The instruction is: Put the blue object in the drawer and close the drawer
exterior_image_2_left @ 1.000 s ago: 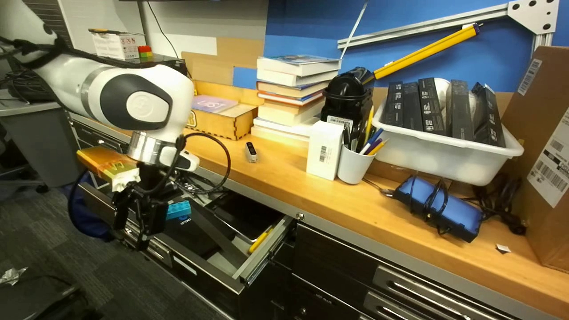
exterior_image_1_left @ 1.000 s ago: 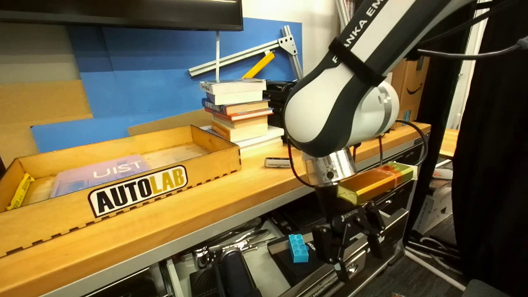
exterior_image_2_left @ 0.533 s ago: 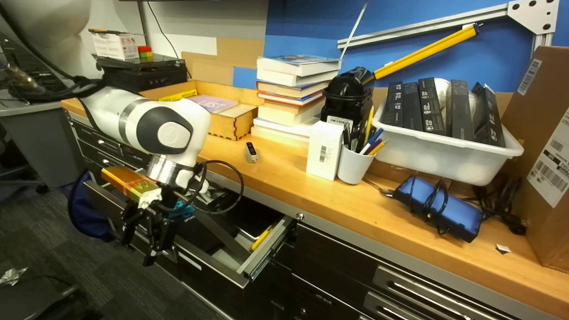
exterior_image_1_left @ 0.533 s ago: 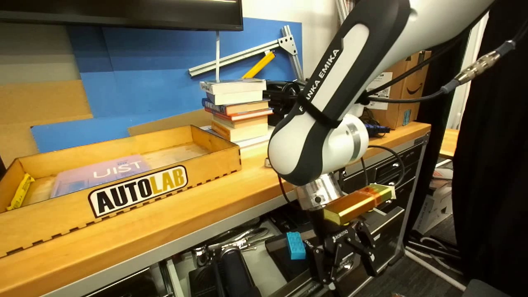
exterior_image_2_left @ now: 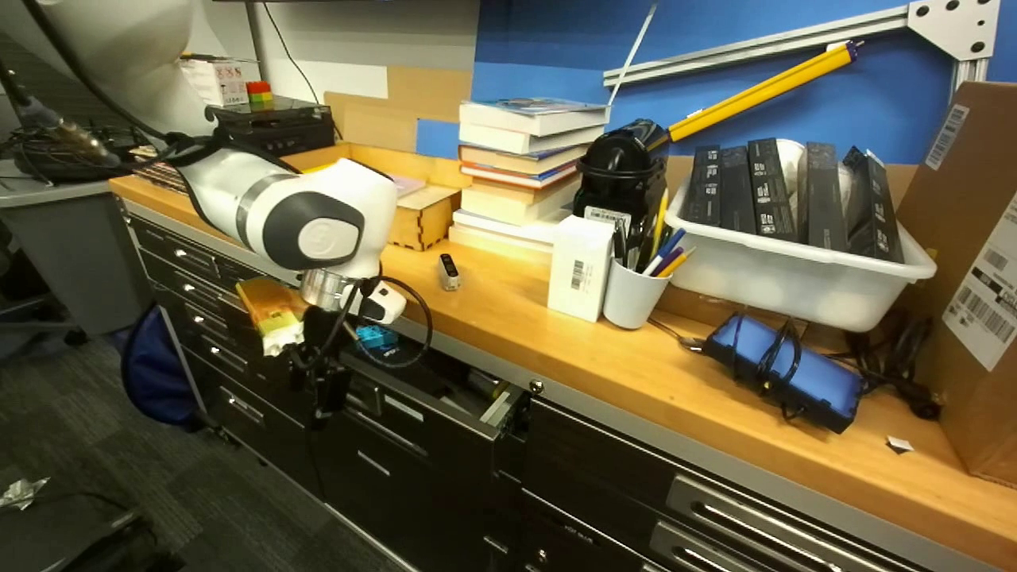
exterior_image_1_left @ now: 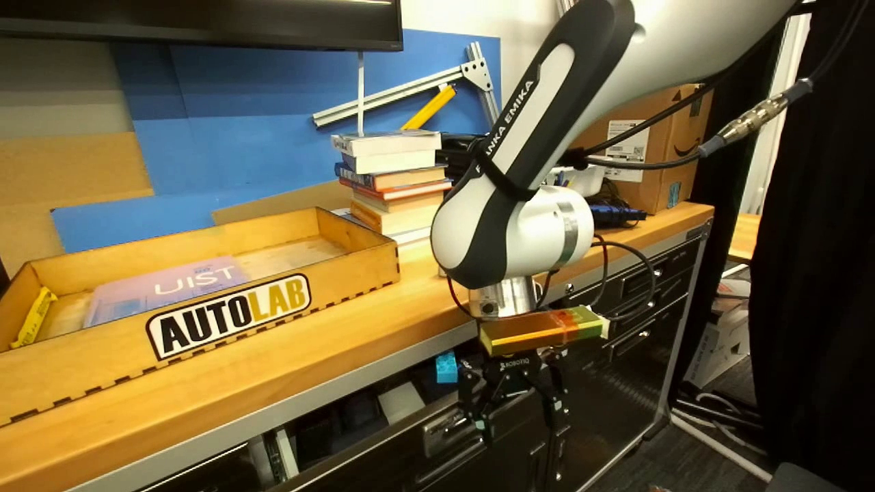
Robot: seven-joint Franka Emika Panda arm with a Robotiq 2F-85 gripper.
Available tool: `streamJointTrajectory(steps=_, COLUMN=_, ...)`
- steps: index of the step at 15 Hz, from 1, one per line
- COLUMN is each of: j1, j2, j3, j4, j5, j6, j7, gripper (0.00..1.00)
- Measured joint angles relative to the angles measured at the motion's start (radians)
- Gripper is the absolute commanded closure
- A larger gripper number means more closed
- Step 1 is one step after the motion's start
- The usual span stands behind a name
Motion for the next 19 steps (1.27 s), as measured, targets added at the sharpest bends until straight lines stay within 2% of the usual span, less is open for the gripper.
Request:
streamJointTrajectory(steps=4, j1=0.016, j2=0.056, j3=-0.011, j4=0.037, j5=-0.002, j6=0.157, j7=0.159, gripper=0.00)
streamJointTrajectory(steps=7, j1=0.060, j2=0.082, j3=-0.042, j4=0.045, j5=-0.037, j6=0.261, j7=0.314, gripper=0.00)
streamJointTrajectory(steps=11, j1=0.140, j2=0.076, j3=-0.095, j4=0.014, j5=-0.127, j6=0.308, j7=0.538, gripper=0.00)
streamJointTrajectory(steps=15, j1=0.184, j2=0.023, j3=-0.134, j4=-0.037, j5=-0.227, j6=0.346, j7=0.740, gripper=0.00)
streamJointTrajectory(steps=19, j1=0.169, j2=-0.107, j3=-0.127, j4=-0.090, j5=-0.298, j6=0.343, j7=0.711, gripper=0.00)
